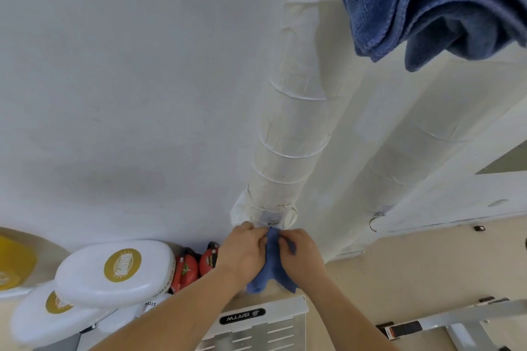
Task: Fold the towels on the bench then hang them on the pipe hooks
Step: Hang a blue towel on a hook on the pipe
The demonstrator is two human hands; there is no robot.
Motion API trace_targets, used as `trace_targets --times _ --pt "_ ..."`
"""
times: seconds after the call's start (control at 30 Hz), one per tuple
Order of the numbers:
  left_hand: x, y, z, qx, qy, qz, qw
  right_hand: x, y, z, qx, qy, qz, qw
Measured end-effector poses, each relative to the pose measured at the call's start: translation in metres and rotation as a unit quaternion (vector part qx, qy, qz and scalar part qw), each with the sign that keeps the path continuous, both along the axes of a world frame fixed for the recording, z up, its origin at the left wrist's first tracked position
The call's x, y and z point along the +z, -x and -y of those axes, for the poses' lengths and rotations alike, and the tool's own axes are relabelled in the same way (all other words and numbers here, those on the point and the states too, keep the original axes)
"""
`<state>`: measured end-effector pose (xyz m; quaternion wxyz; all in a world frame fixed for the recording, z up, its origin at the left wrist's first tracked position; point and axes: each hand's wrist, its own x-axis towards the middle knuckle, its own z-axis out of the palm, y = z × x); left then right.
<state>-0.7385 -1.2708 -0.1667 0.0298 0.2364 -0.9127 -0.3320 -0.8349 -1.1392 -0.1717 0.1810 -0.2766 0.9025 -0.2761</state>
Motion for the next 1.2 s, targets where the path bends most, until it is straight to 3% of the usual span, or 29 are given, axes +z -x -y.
trace_targets --times 0.1,0.33,0.97,1.2 --pt "-0.002 -0.002 0.006 -0.017 0.062 -0.003 0.998 0.001 0.0 -0.006 0.019 0.001 -0.051 0.999" --pt "0.002 -0.005 0.006 -0.051 0.046 -0.06 0.996 0.011 0.003 -0.005 0.031 -0.018 -0.093 0.995" --pt "-0.006 -0.004 0.012 -0.061 0.087 -0.112 0.988 0.007 -0.001 -0.019 0.019 0.085 -0.1 0.991" --pt "-0.003 -0.01 0.013 -0.043 0.082 -0.11 0.99 0.01 -0.001 -0.02 0.022 0.075 -0.105 0.991"
